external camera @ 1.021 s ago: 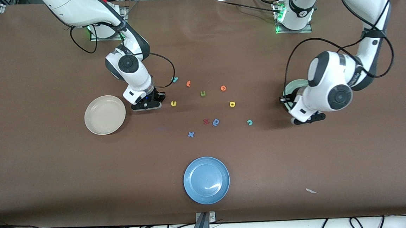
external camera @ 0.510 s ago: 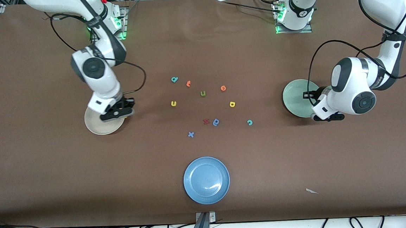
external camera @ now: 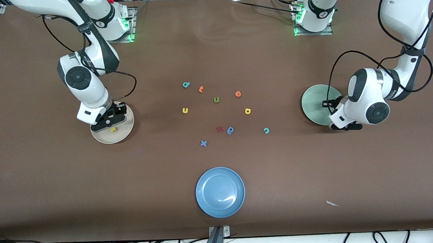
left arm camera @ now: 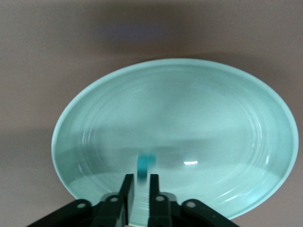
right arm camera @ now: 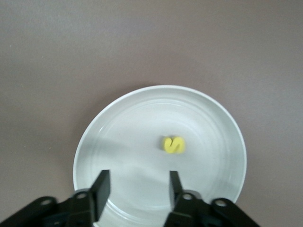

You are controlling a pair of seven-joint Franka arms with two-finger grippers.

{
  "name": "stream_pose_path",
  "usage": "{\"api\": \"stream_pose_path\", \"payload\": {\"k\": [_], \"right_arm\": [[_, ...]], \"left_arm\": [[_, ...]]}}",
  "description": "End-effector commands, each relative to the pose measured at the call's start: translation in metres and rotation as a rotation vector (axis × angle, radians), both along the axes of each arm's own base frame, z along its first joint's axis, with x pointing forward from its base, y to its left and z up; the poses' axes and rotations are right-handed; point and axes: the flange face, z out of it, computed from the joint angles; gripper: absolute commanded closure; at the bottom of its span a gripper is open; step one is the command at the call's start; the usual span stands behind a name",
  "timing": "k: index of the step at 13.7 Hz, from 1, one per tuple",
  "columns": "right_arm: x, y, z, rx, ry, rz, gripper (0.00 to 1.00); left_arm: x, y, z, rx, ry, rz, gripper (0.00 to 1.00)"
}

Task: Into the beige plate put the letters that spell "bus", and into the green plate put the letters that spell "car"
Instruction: 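Drop the r on the green plate while the right gripper drops the s, then reach the left gripper to the c while the right gripper reaches the n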

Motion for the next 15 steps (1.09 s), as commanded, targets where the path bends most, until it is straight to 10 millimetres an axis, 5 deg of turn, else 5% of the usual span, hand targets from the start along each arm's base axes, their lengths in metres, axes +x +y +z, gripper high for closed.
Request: {"api": "stream_pose_path", "payload": {"k": [1, 2, 8, 11, 15], "right_arm": [[-0.005, 0.002, 0.003, 0.020, -0.005, -0.027, 0.17], [-0.005, 0.008, 0.002, 0.048, -0.004, -0.096, 0.17], [-0.041, 0.148, -0.034, 0.255, -0.063, -0.372, 0.17], [-0.053, 0.202, -0.051, 0.330, -0.072, -0.499, 0.17], [-0.047, 0.222, -0.051, 0.351, -0.080, -0.633, 0.17]], "left_arm": [[0.012, -0.004, 0.034, 0.005, -0.043, -0.033, 0.00], [0.022, -0.018, 0.054, 0.002, -0.048, -0.041, 0.00], [0.061, -0.129, 0.127, -0.051, -0.134, 0.283, 0.00], [0.066, -0.189, 0.109, -0.021, -0.185, 0.461, 0.02], [0.063, -0.245, 0.057, 0.007, -0.229, 0.675, 0.05]]}}
